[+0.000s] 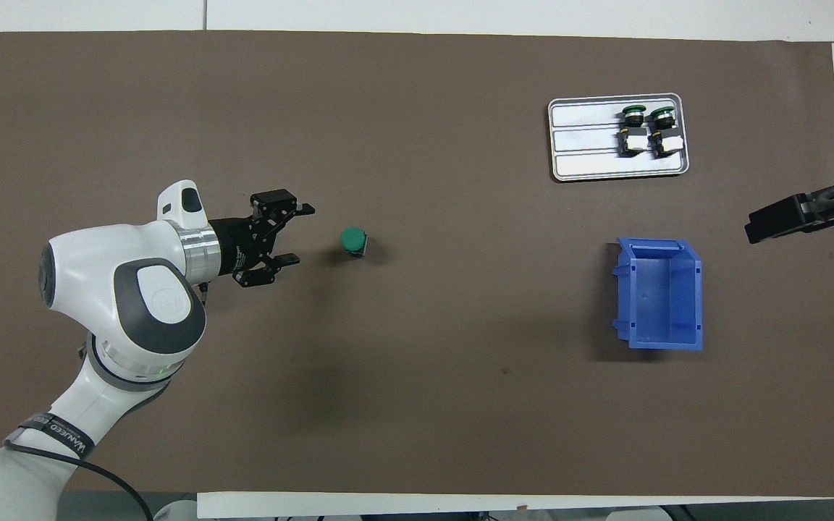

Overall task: Place and press button with both arms
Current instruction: 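Open the left gripper and draw it back from the button, then press down on the green button top with the left gripper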

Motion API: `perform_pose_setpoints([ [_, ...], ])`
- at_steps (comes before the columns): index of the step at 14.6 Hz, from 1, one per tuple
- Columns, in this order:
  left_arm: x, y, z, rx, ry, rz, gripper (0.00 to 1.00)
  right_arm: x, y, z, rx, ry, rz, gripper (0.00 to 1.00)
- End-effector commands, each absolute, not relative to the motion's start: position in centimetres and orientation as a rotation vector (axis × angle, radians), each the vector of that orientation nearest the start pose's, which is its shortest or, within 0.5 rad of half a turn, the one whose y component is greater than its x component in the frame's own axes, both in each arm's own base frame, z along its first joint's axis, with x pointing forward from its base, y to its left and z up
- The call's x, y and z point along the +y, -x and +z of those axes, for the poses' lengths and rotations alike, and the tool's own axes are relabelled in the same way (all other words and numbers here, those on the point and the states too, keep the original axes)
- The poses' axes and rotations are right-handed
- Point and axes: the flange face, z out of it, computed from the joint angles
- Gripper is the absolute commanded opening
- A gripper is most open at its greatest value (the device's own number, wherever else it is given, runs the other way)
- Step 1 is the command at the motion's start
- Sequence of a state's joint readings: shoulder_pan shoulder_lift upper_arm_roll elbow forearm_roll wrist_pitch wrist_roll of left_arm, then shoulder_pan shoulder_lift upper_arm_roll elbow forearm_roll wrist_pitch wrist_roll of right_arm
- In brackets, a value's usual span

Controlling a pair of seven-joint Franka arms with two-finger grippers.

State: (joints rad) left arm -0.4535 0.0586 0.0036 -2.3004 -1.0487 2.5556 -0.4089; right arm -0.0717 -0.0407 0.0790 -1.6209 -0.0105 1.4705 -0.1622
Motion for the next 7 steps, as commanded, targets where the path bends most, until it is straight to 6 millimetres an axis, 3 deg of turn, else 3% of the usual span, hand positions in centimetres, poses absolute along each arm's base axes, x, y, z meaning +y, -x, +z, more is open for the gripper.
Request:
perform_pose_setpoints([
  [1,-23.1,-49.6,37.1,0.882,-2.420,-0.212,0.91,0.1,-52.5,61.6,-0.280,3.113,0.158,0.99],
  [2,-23.3,-50.8,38.7,0.912,-2.482,-0.212,0.86,0.2,-52.5,61.6,-0.285,3.113,0.158,0.99],
  [4,-24.5,-51.7,39.5,0.948,-2.587,-0.166,0.74,0.1,-52.5,61.6,-0.280,3.113,0.158,0.99],
  [6,-26.4,-51.6,40.7,0.917,-2.608,-0.144,0.57,0.1,-52.5,61.6,-0.280,3.113,0.158,0.99],
  [7,-27.8,-51.2,40.4,0.880,-2.634,-0.144,0.51,0.2,-52.5,61.6,-0.285,3.113,0.158,0.99],
])
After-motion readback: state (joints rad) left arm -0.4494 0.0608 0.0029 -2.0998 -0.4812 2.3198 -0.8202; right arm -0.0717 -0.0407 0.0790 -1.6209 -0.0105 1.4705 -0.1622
